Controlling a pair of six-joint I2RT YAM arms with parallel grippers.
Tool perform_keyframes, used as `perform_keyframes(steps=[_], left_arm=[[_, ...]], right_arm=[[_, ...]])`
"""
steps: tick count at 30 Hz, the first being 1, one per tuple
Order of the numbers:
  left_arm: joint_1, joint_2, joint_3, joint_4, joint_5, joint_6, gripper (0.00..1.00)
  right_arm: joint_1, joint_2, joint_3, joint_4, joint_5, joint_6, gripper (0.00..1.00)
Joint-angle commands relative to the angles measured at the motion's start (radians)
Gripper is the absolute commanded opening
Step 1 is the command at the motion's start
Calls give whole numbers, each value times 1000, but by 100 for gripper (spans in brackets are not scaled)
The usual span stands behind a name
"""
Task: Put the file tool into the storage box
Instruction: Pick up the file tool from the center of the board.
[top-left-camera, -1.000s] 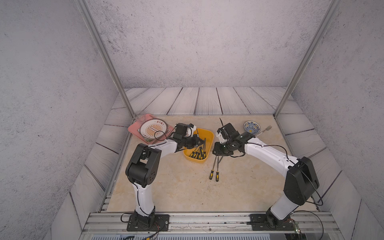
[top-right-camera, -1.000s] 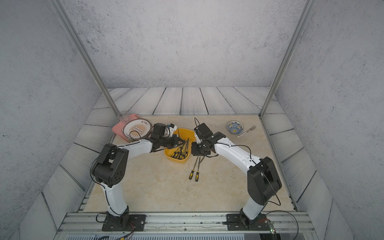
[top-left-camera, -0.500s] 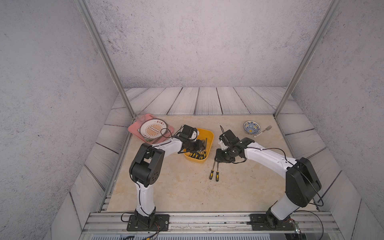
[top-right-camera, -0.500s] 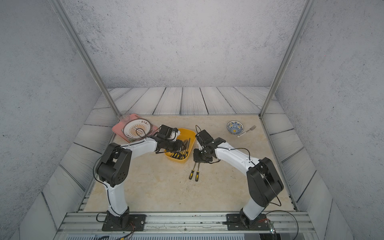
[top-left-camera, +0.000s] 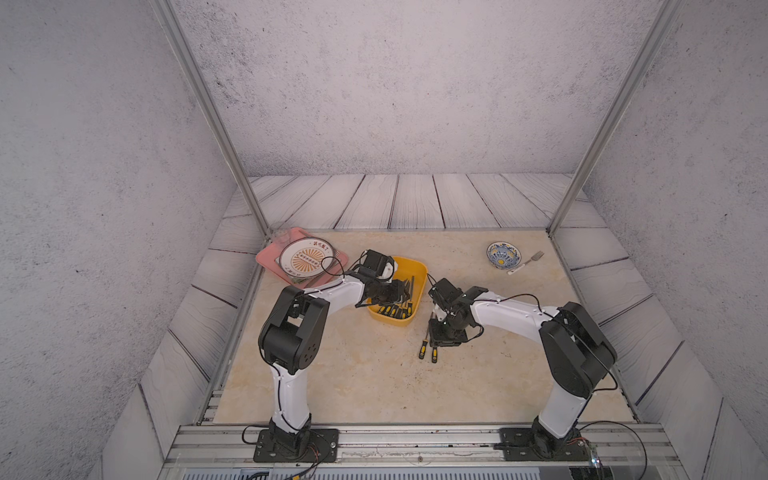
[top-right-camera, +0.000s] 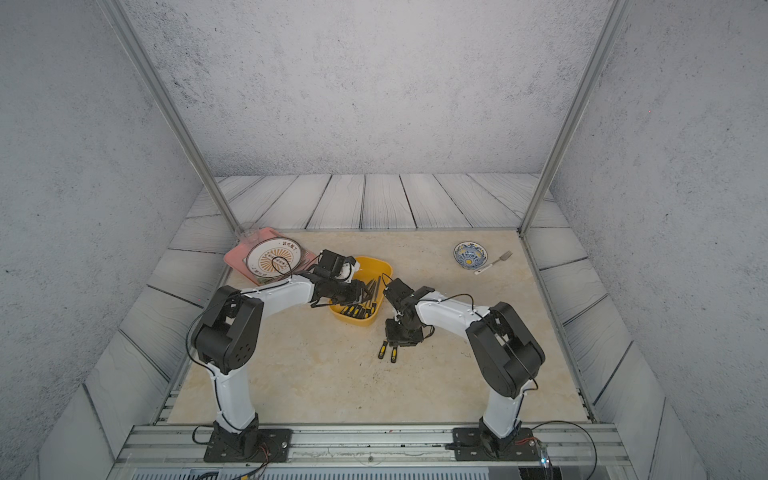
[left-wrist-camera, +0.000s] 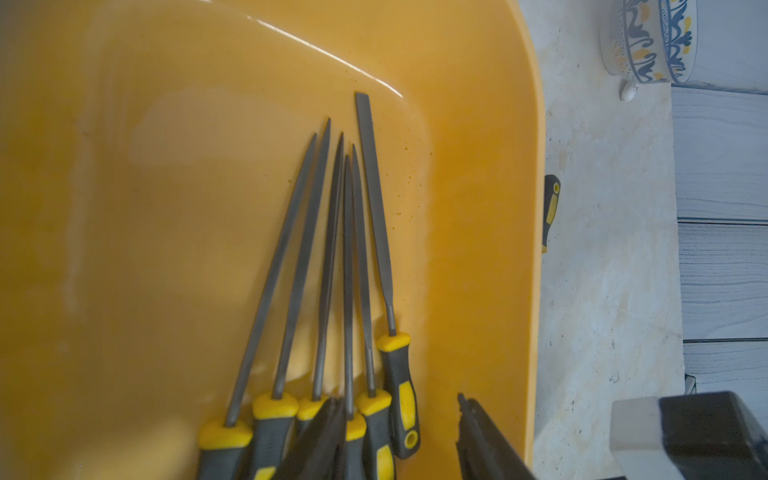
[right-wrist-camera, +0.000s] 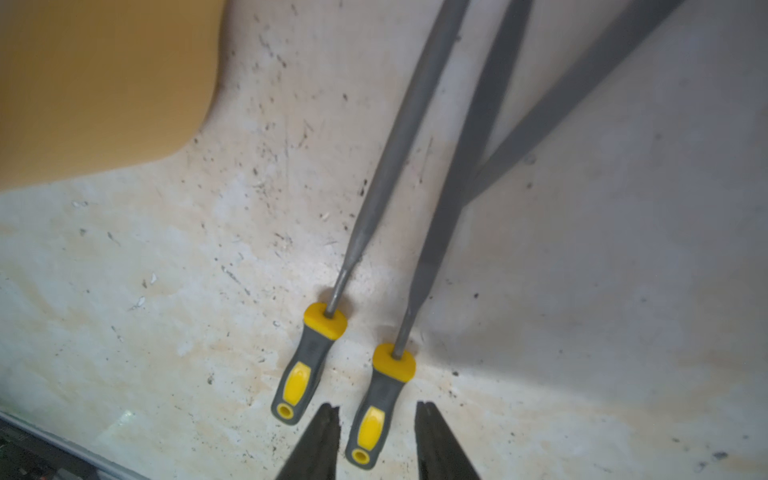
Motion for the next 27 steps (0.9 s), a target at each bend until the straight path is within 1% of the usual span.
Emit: perform_keyframes(steps=[1, 6, 8, 9, 13, 15, 18, 20, 24, 27], left_arm=[[0, -27, 17, -8, 4, 7, 49], [-2, -36, 16, -5, 9, 2, 49], [-1, -40, 16, -2, 14, 0, 54], [-1, -41, 14, -1, 16, -2, 55], [-2, -50, 10, 2, 22, -6, 56], [-2, -56, 8, 8, 28, -9, 57], [-3, -59, 7, 19, 48, -17, 59], [-5, -60, 5, 30, 69, -22, 61], [-10, -68, -8, 95, 153, -44, 66], [-19, -72, -18, 148, 205, -71, 67]], right_arm=[[14, 27, -7, -49, 37, -14, 35], [51, 58, -25, -77, 92, -14, 32], [63, 65, -38, -75, 100, -8, 29], [66, 67, -46, -71, 99, -4, 27], [64, 59, -53, -76, 125, 2, 10], [60, 43, -35, -94, 150, -3, 7], [46, 12, 8, -123, 170, -10, 5], [30, -17, 32, -125, 161, -11, 5], [4, -65, 61, -92, 94, -12, 5], [-5, -75, 86, -62, 41, -19, 5]])
